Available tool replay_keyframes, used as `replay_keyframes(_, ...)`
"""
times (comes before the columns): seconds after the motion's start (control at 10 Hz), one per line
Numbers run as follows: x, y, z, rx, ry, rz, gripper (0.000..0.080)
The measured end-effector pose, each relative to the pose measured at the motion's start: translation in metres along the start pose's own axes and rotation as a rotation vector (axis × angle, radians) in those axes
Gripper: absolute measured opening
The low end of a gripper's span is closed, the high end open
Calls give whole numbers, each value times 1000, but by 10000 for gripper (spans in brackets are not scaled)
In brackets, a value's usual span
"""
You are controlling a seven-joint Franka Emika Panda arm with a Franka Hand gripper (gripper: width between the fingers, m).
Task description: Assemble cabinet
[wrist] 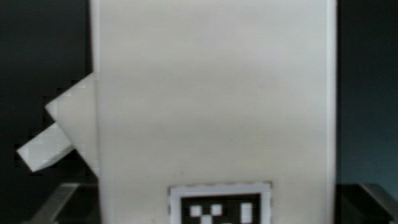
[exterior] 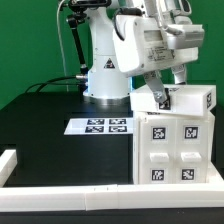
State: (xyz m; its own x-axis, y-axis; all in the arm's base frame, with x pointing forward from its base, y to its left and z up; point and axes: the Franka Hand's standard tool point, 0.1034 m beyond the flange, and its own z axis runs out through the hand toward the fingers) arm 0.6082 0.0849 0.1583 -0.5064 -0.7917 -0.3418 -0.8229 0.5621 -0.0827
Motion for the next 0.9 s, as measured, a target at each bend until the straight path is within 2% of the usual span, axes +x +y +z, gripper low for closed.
replay_keyframes(0.1,-2,0,-2,2,-3,-11,731)
replay_keyframes(0.2,-5,1,-5,5,-11,-23,782)
replay_keyframes(0.6,-14,-2,-25,24,-46,-57,796)
replay_keyframes(0.8,-13,-1,-23,22,-43,-101,797)
replay_keyframes(0.9,-13,1,-21,3,-33,-188,797)
